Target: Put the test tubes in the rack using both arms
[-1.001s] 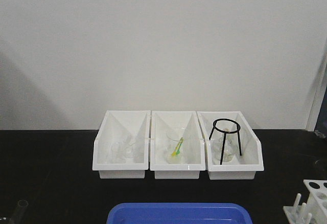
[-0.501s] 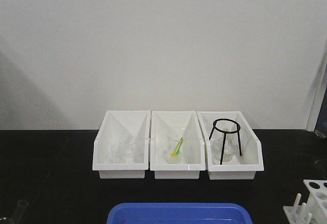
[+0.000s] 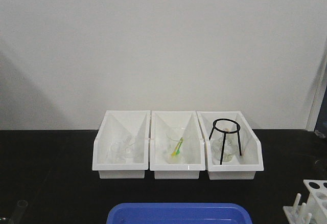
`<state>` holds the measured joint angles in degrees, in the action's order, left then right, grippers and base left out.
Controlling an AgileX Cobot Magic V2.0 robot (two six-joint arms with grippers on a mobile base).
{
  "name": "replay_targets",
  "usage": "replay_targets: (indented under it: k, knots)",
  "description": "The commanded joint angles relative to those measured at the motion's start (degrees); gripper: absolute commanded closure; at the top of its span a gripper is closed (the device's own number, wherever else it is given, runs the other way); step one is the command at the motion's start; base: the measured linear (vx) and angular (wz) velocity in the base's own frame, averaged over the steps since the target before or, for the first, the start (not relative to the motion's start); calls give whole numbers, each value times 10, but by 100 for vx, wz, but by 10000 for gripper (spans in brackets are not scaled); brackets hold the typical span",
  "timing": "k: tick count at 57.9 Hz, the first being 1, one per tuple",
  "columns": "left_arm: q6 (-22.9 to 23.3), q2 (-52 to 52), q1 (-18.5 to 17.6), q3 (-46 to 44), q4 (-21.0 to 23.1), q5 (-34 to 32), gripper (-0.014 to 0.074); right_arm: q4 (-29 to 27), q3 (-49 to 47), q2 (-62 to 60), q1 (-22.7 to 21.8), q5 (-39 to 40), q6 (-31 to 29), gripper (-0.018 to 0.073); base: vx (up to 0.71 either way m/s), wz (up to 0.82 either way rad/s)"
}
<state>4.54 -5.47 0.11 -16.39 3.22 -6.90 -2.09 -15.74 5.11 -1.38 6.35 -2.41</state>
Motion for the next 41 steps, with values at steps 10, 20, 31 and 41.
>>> replay_targets:
  k: [10, 20, 31, 41]
  knots:
    - [-30, -220, 0, -225, 3, 37, 617, 7, -197, 202, 1, 35, -11, 567, 0, 0]
    - [-28, -330, 0, -297, 5, 46, 617, 6, -263, 321, 1, 36, -11, 567, 0, 0]
    - [-29, -376, 0, -305, 4, 41, 607, 4, -275, 387, 1, 45, -11, 564, 0, 0]
    - [-56, -377, 0, -305, 3, 41, 539, 4, -275, 397, 1, 30, -11, 533, 0, 0]
